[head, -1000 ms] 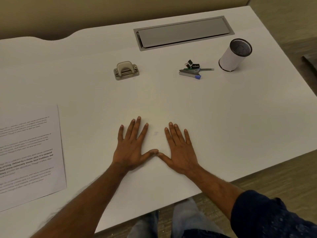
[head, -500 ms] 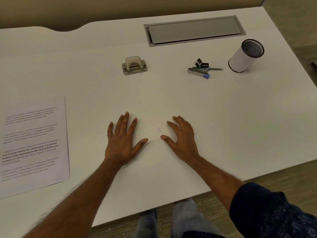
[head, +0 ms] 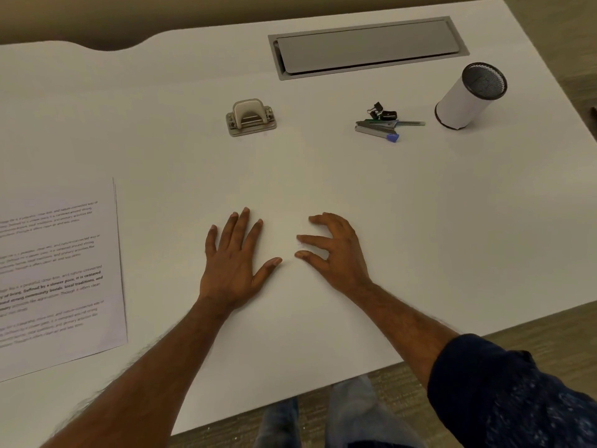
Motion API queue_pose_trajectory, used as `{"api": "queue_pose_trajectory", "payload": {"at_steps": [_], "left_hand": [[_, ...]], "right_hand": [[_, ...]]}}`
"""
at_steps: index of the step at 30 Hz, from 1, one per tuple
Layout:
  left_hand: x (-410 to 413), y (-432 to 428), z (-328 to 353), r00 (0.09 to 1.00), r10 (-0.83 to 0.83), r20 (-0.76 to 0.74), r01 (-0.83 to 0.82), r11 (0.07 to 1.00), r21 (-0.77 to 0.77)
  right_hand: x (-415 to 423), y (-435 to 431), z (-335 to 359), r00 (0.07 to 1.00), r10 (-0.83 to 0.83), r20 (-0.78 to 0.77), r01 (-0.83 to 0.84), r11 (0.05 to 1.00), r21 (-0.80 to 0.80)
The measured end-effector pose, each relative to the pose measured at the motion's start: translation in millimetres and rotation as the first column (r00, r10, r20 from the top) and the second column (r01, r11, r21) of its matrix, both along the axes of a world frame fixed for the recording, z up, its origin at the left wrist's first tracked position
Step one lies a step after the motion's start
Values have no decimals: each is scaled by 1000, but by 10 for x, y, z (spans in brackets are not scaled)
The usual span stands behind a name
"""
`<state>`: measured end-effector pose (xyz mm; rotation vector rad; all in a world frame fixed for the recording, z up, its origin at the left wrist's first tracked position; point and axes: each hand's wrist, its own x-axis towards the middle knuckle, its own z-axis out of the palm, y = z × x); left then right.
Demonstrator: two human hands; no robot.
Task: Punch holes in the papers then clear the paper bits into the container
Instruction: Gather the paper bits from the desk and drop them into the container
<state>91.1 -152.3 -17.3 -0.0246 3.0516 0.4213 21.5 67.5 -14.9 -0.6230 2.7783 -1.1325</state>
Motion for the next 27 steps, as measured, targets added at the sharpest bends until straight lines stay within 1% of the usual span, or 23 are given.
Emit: {"api": "queue_pose_trajectory", "payload": {"at_steps": [12,17,21,27], "left_hand": [[-42,31,-1,1000,16,-3,-16,1000,-1],[-45,29,-9,1000,13,-3,-13,1000,-9],[-47,29,-8,1000,14,0,-14,1000,-11],[-46,44,11,1000,24,1,-24,1000,-10]], "right_hand": [[-26,-60,-27,999,-46,-4,46,999,17],[-19,-89,-12,996,-26,-80,29,999,39],[-25,-130,39,993,12,-117,0,995,98],[-33,-228,82,999,15,-47,-4,974,226]]}}
